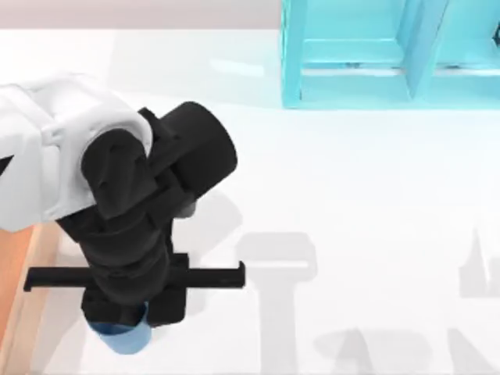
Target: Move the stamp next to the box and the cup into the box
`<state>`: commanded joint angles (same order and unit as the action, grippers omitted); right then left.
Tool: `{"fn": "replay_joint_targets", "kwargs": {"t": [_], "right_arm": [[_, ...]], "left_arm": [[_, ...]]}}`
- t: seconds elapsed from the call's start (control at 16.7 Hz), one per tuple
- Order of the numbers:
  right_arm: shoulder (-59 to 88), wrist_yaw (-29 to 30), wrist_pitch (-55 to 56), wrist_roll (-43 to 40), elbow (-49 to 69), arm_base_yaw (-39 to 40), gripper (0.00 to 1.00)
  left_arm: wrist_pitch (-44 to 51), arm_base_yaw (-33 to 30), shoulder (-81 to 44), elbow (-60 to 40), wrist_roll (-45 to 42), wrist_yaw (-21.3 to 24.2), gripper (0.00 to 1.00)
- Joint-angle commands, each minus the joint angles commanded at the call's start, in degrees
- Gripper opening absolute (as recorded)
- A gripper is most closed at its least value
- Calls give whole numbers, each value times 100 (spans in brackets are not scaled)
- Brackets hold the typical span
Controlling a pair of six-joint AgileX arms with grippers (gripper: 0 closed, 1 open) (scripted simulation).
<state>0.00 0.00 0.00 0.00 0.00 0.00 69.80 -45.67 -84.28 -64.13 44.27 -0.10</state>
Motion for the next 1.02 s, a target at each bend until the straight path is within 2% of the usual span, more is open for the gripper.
{"fn": "replay_joint_targets", "kwargs": {"t": [0.24,0.36,0.78,1.02], "right_arm": [[0,0,0,0,0,0,100],[0,0,0,0,0,0,100],[0,0,0,0,0,0,100],[0,0,0,0,0,0,100]], "left_arm": [[30,835,49,-30,-821,-18,0],[30,1609,115,-8,-1587,-40,0],[-60,4938,400,361,-4922,-148,0],[-192,5900,539,616,-5890,-128,0]]}}
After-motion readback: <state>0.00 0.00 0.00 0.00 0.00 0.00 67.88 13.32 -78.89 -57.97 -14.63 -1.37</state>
